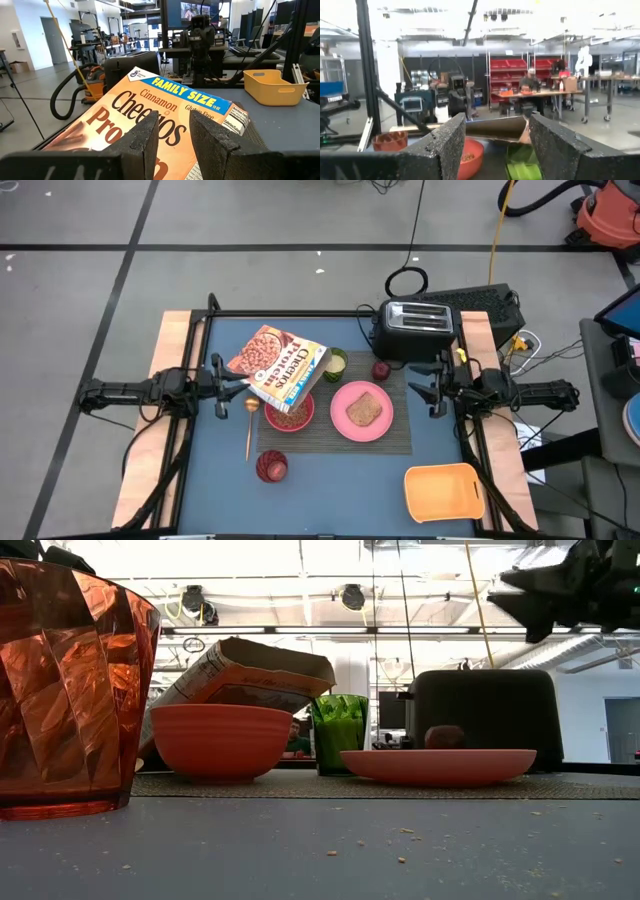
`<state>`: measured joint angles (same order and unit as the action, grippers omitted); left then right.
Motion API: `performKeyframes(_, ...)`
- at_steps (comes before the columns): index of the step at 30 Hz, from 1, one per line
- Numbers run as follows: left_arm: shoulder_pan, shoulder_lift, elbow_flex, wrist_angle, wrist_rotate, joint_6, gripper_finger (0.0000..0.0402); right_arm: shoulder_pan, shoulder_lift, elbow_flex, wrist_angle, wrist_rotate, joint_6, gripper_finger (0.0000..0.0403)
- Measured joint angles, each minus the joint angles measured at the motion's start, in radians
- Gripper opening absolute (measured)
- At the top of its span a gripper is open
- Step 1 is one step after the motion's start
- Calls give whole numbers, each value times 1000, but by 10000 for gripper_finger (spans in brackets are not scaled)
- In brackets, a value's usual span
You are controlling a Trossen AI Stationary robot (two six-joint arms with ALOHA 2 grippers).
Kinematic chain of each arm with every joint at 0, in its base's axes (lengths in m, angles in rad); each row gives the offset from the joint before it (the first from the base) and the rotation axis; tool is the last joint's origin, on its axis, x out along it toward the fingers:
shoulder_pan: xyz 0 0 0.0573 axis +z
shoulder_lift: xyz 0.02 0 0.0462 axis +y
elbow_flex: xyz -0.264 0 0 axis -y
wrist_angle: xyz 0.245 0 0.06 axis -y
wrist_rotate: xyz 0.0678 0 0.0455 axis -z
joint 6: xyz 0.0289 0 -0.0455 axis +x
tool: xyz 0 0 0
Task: Arrange a breakfast setting
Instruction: Return to Home Position
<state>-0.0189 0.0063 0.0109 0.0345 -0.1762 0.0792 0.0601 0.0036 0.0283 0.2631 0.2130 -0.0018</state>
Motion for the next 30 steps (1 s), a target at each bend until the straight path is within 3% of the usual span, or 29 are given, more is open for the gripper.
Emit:
performKeyframes(8, 0, 0, 0, 0, 0, 0, 118, -1, 0, -9, 14, 3, -56, 210)
performKeyframes(18, 0, 0, 0, 1, -5, 28, 118, -1, 1, -11, -163, 0, -169, 210)
performKeyframes(30, 0, 0, -2, 28, -9, 25, 118, -1, 4, -12, -197, -5, -167, 210)
